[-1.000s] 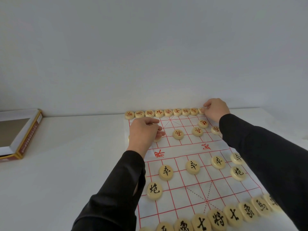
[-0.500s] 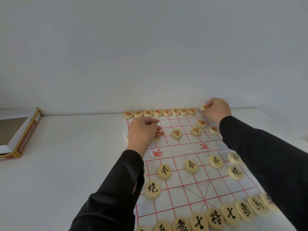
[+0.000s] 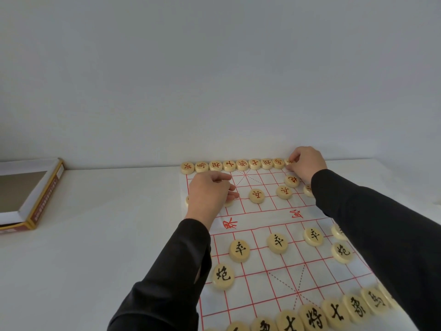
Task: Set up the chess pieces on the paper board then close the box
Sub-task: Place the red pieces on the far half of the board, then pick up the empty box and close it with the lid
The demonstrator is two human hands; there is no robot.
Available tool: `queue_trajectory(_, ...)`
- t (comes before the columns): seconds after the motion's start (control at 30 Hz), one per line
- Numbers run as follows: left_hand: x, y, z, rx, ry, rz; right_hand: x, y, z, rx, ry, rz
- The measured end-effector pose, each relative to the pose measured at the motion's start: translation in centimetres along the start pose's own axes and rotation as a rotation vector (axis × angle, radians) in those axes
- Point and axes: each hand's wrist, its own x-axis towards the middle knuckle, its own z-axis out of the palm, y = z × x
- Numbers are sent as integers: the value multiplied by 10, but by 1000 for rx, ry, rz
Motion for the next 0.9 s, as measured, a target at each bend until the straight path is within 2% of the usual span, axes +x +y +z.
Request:
queue_trajectory(0.37,-2,3,-1,9,5,21,-5,-3,-8,13,15,3)
queue_trajectory(0.57,-13,8,-8,58,10,84,-29,-26,-15,41,-9,-69)
queue_trajectory(0.73,-25,14,-28,215,149,192,-65,-61,-14,131,-39,-159)
queue_trajectory(0.9,-46,13,-53,283,187,187,-115,-97,-10,146,-76,-274)
